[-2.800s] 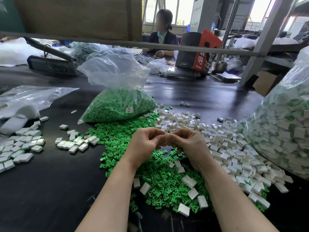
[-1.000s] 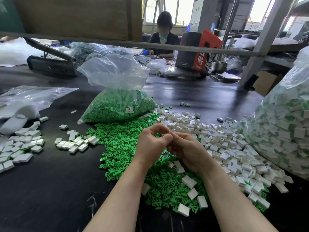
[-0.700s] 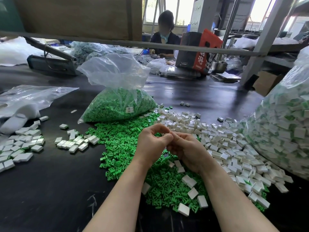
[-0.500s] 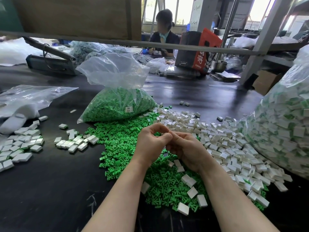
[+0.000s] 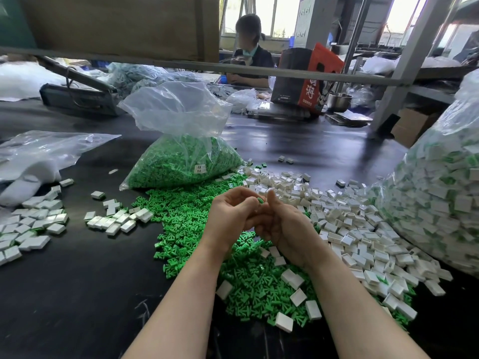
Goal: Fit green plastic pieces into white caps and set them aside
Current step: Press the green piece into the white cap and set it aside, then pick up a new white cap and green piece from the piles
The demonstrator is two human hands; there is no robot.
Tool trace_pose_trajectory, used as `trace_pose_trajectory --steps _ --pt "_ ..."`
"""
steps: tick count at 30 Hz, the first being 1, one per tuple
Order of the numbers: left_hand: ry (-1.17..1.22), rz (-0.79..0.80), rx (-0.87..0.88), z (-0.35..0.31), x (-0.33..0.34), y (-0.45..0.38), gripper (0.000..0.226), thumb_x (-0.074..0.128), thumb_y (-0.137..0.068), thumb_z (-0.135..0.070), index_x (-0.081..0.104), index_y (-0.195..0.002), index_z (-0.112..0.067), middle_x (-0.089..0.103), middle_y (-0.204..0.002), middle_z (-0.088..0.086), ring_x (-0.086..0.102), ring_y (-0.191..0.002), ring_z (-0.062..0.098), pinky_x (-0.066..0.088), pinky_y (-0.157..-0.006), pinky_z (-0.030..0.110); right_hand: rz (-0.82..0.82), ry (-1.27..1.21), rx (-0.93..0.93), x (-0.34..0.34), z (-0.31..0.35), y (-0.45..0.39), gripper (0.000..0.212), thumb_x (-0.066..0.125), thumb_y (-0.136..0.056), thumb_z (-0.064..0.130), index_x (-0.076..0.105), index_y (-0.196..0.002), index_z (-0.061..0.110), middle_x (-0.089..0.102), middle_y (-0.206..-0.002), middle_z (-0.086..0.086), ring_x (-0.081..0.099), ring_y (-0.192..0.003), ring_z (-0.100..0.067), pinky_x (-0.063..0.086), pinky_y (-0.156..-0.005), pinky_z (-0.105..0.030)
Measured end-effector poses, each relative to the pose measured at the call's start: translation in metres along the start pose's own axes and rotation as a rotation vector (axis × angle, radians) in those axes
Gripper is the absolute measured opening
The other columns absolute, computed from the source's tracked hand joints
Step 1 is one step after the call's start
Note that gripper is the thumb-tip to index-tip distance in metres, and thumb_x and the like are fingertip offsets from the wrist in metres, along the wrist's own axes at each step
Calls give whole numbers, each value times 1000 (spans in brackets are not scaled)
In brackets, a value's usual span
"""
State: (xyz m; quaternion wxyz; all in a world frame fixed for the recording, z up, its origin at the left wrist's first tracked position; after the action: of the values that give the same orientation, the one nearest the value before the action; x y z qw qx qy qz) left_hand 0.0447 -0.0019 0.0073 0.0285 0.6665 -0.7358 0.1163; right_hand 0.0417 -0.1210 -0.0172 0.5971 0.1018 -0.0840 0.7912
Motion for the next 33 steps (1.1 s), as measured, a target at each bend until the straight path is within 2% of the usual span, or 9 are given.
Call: trace_pose_trajectory --steps 10,14,18,20,22,24,26,30,33 --pt "-99 -132 -25 -4 -32 -9 15 63 -88 0 66 -78 -11 74 -76 7 71 -74 19 58 -67 28 -165 182 -82 -2 13 1 46 47 -96 42 72 -87 5 72 -71 -15 53 -51 -13 36 -45 -18" --pt "-586 -410 40 -18 -84 -7 5 66 -89 -18 68 -85 -15 72 -80 2 69 -77 20 54 -65 31 -310 321 -184 -8 24 4 36 50 -101 26 71 -79 7 70 -61 -10 52 -46 -10 40 -46 -16" --pt "-985 -746 -22 -32 -134 6 12 65 -89 -28 70 -89 -17 70 -84 6 60 -77 28 41 -66 31 -432 537 -233 -14 28 7 33 51 -102 25 70 -78 14 70 -61 -8 60 -58 -39 47 -61 -37" --pt "-1050 -836 -103 -33 -148 10 12 66 -87 -29 70 -91 -19 71 -91 10 63 -90 34 42 -76 37 -501 612 -252 -18 30 8 34 50 -102 26 69 -75 18 70 -60 -2 65 -58 -28 51 -61 -33" --pt "-1122 -880 -182 -32 -157 13 11 65 -87 -29 68 -93 -21 70 -97 12 61 -99 36 36 -86 40 -566 675 -265 -23 32 10 33 51 -102 27 68 -74 22 70 -59 2 59 -45 -9 47 -48 -18" --pt "-1186 -901 -237 -30 -162 14 11 64 -87 -27 66 -96 -22 68 -102 12 58 -106 36 32 -91 41 -609 760 -265 -27 33 10 30 52 -101 25 67 -75 25 69 -61 1 55 -42 -2 44 -46 -17" --pt "-1214 -912 -256 -29 -164 15 11 63 -86 -23 65 -97 -22 68 -105 13 54 -111 36 31 -94 43 -623 859 -259 -30 33 9 25 55 -100 22 65 -77 24 69 -66 1 55 -46 -8 47 -47 -27" --pt "-1280 -913 -265 -28 -160 15 13 62 -84 -17 65 -97 -20 66 -109 13 50 -115 36 29 -96 44 -685 1191 -223 -31 32 10 12 58 -96 20 68 -98 14 69 -84 1 62 -76 -15 52 -66 -25" --pt "-1330 -894 -273 -28 -157 15 20 63 -84 -16 65 -103 -19 64 -115 15 48 -117 37 27 -100 45 -757 1495 -99 -37 28 12 20 54 -94 23 67 -110 19 67 -104 0 42 -94 -15 38 -77 -31"
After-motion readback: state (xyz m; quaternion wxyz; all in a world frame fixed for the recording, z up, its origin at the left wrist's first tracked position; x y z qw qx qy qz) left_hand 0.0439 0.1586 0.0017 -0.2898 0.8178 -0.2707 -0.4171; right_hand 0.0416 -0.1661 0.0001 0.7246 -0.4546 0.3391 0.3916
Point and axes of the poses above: each hand's wrist, its own y-axis away from the middle knuckle, its own x-axis out of the palm, z = x × y, the point moved 5 cm from there along -y, towards the middle knuckle
